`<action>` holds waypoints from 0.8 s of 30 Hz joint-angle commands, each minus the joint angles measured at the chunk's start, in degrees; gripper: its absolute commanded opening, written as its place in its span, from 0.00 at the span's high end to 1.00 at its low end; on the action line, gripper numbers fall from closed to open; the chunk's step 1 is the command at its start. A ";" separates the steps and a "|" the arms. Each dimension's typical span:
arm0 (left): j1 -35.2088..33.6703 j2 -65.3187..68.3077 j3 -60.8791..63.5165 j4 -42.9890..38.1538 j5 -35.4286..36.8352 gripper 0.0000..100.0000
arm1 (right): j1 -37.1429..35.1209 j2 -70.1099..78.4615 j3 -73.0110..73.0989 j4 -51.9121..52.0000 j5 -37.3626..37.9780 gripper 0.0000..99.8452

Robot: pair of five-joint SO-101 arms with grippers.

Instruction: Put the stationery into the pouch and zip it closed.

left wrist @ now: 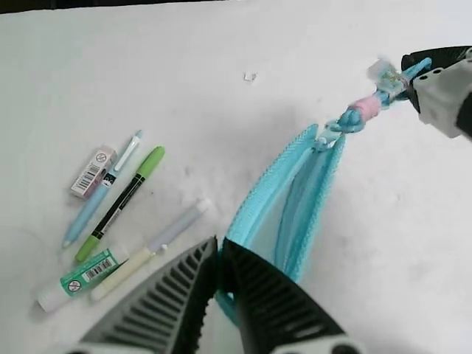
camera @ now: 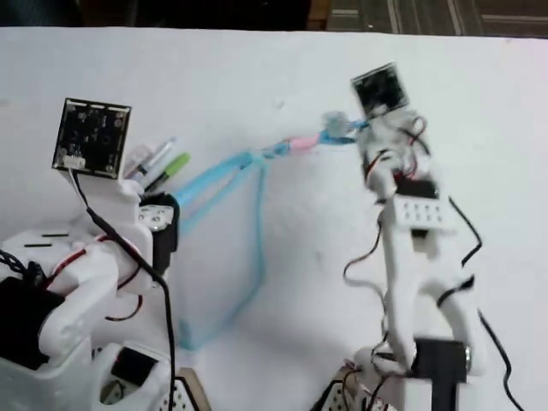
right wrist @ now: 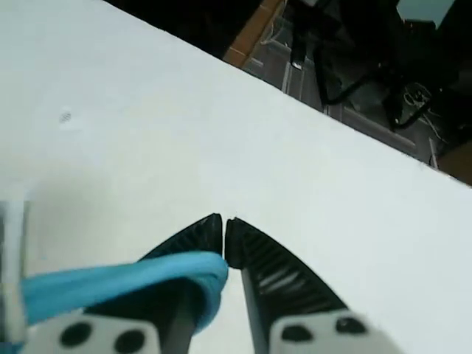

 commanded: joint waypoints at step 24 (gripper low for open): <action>0.57 -0.31 -0.44 -3.96 -3.78 0.98 | -13.85 -52.79 1.23 41.45 6.95 0.75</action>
